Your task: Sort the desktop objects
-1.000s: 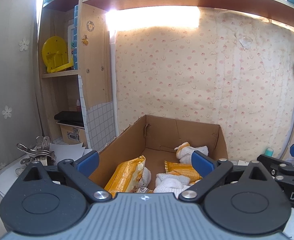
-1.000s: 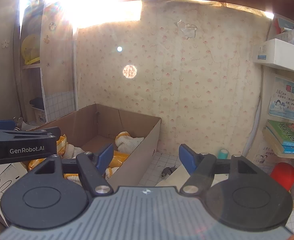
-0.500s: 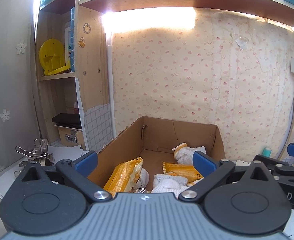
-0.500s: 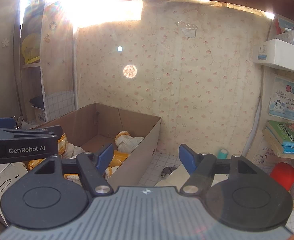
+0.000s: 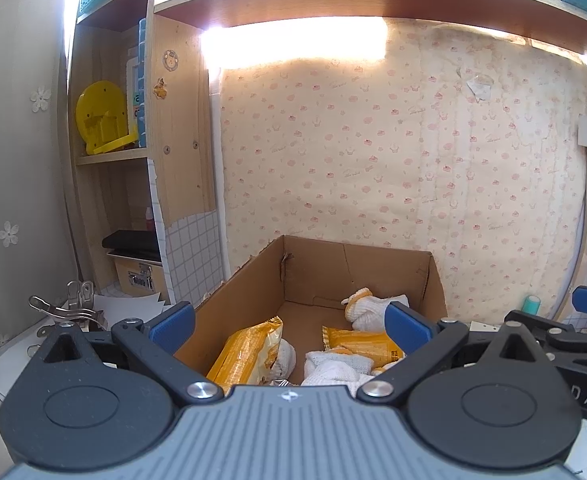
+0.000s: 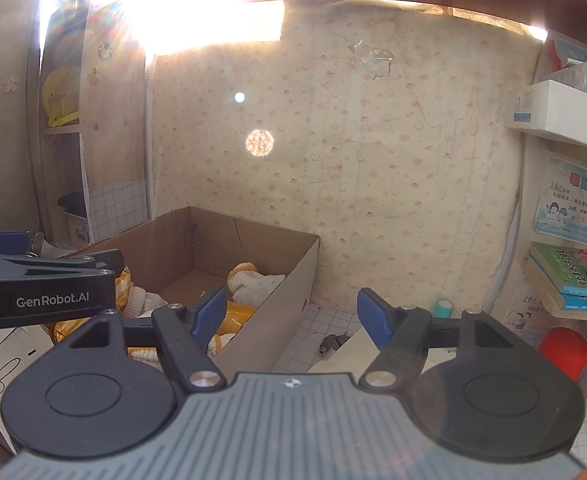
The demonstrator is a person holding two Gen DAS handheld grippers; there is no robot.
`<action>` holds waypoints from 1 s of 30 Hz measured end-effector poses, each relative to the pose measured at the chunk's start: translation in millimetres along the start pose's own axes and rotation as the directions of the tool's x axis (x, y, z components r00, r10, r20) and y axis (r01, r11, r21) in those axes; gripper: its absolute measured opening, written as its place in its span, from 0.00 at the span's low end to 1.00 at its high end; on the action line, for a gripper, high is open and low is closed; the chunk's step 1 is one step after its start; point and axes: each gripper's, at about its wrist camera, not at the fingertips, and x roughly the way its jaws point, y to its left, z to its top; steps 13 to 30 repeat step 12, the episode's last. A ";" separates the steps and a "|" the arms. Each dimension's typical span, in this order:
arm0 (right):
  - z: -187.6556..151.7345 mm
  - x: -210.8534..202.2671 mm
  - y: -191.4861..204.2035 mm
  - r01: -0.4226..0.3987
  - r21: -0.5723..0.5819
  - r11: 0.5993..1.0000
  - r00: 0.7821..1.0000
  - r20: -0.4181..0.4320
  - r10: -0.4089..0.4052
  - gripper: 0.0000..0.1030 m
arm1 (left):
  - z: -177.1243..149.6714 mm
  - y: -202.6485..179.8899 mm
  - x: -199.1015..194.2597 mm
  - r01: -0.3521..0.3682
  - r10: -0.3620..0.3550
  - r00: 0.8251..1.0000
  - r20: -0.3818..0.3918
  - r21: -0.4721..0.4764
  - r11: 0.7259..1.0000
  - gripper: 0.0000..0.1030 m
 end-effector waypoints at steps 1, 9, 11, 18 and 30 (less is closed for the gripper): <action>0.0 -0.2 -0.4 -0.001 -0.001 1.000 1.000 0.000 0.001 0.68 | 0.0 0.1 -0.1 0.001 -0.001 1.000 0.000 0.000 1.000 1.00; -0.3 0.3 -0.5 0.002 -0.003 1.000 1.000 -0.004 -0.002 0.68 | -0.3 -1.8 0.1 0.011 -0.011 1.000 0.011 0.019 1.000 1.00; -0.5 0.4 -0.9 0.001 -0.004 1.000 1.000 -0.004 -0.001 0.68 | -0.7 -1.9 -0.9 0.018 -0.019 1.000 0.020 0.023 1.000 1.00; -0.6 0.2 -1.3 0.002 -0.004 1.000 1.000 -0.004 -0.002 0.68 | -0.5 -2.1 -1.2 0.020 -0.020 1.000 0.021 0.027 0.999 1.00; -0.6 0.2 -1.3 0.002 -0.004 1.000 1.000 -0.004 -0.002 0.68 | -0.5 -2.1 -1.2 0.020 -0.020 1.000 0.021 0.027 0.999 1.00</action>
